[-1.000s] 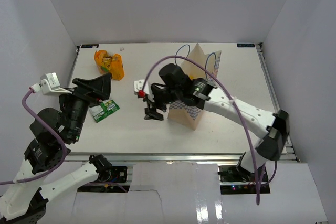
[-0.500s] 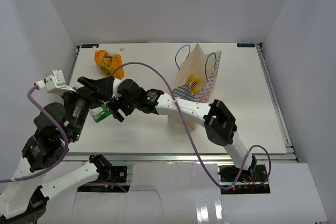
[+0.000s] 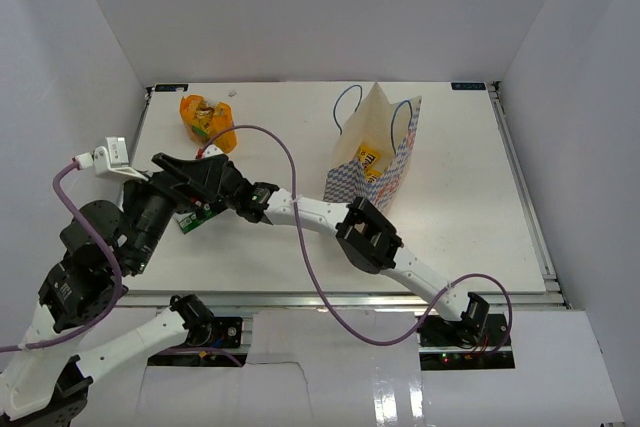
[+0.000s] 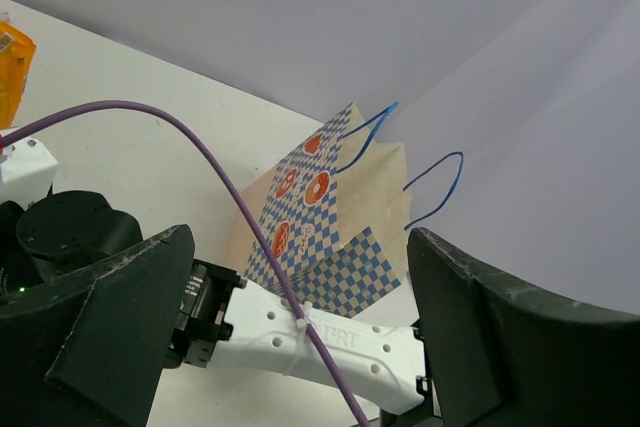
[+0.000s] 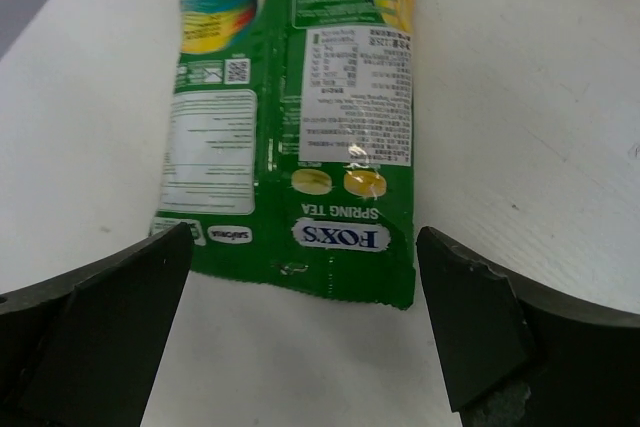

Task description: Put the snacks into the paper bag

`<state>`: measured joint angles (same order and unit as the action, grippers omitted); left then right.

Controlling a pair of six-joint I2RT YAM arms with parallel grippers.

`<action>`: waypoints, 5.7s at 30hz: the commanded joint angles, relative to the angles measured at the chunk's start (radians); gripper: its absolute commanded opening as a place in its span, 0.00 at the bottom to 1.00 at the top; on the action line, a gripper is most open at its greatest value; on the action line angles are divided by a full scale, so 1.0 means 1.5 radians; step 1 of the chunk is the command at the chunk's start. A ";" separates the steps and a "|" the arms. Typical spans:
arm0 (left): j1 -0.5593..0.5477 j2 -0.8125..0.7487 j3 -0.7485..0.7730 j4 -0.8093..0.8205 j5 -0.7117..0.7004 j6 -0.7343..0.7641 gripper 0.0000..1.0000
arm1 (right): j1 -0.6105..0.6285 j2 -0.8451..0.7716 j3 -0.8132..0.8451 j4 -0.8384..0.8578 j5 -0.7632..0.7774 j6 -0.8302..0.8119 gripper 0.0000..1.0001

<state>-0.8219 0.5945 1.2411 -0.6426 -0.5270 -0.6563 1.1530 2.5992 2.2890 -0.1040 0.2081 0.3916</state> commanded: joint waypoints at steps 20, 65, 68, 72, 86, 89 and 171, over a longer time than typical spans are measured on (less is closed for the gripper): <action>0.000 -0.069 -0.062 -0.036 0.022 -0.057 0.98 | -0.005 0.100 0.024 0.079 0.062 -0.051 0.49; 0.000 -0.166 -0.435 -0.054 0.308 -0.208 0.98 | -0.083 -0.559 -0.659 -0.041 -0.403 -0.526 0.08; 0.000 -0.210 -0.441 -0.060 0.286 -0.229 0.98 | -0.084 -0.550 -0.623 -0.045 -0.405 -0.524 0.08; -0.001 -0.287 -0.424 -0.109 0.124 -0.349 0.98 | -0.087 -0.554 -0.604 -0.052 -0.410 -0.523 0.08; -0.001 -0.126 -0.384 -0.347 0.136 -0.756 0.98 | -0.106 -0.582 -0.573 -0.049 -0.424 -0.513 0.08; -0.001 -0.094 -0.400 -0.370 0.171 -0.830 0.98 | -0.111 -0.573 -0.562 -0.049 -0.426 -0.508 0.08; 0.068 -0.358 -0.850 0.532 0.129 -0.395 0.00 | -0.269 -0.932 -0.562 -0.058 -0.672 -0.534 0.50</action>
<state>-0.7265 0.0227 0.0338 0.0452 -0.3492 -1.2705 0.7521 1.2186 1.4982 -0.1970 -0.6991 -0.3538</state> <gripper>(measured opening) 0.146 0.483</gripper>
